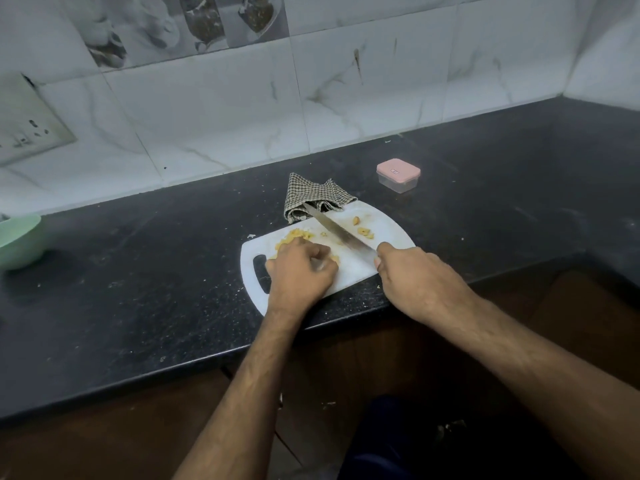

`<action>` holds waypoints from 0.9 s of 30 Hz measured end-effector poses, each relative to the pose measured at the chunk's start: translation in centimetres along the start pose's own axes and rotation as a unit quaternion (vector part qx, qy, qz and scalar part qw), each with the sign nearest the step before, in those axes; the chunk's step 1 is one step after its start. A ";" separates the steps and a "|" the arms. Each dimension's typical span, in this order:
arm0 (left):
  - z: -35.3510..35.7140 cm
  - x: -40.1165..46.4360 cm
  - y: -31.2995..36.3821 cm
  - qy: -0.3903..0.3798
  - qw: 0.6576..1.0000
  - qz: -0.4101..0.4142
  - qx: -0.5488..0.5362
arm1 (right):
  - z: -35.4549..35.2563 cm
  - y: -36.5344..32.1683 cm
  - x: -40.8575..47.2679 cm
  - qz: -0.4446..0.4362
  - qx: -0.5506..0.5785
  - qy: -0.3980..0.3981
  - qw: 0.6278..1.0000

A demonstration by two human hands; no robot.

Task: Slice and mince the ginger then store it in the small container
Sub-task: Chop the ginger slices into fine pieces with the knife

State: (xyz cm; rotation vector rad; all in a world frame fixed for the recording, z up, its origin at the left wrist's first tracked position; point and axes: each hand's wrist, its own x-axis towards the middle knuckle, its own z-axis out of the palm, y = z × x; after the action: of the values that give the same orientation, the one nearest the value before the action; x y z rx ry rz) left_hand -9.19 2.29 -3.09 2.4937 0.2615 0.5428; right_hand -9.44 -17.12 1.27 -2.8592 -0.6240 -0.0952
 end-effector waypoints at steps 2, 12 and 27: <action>0.0 0.0 0.2 -0.009 1.000 0.001 0.010 | -0.5 -0.3 -0.5 0.007 0.007 -0.029 1.000; -0.2 0.2 0.1 0.004 1.000 -0.013 0.024 | -2.3 -2.5 -2.3 0.022 -0.001 -0.103 0.994; 0.2 0.3 -0.1 -0.027 0.999 -0.025 0.004 | -4.7 -4.3 -2.2 0.042 -0.054 -0.221 0.973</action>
State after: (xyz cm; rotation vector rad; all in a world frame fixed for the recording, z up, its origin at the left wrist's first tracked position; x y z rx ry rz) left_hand -8.85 2.36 -3.19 2.4991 0.3051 0.4545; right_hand -13.32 -15.27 6.47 -3.0257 -0.5869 0.5511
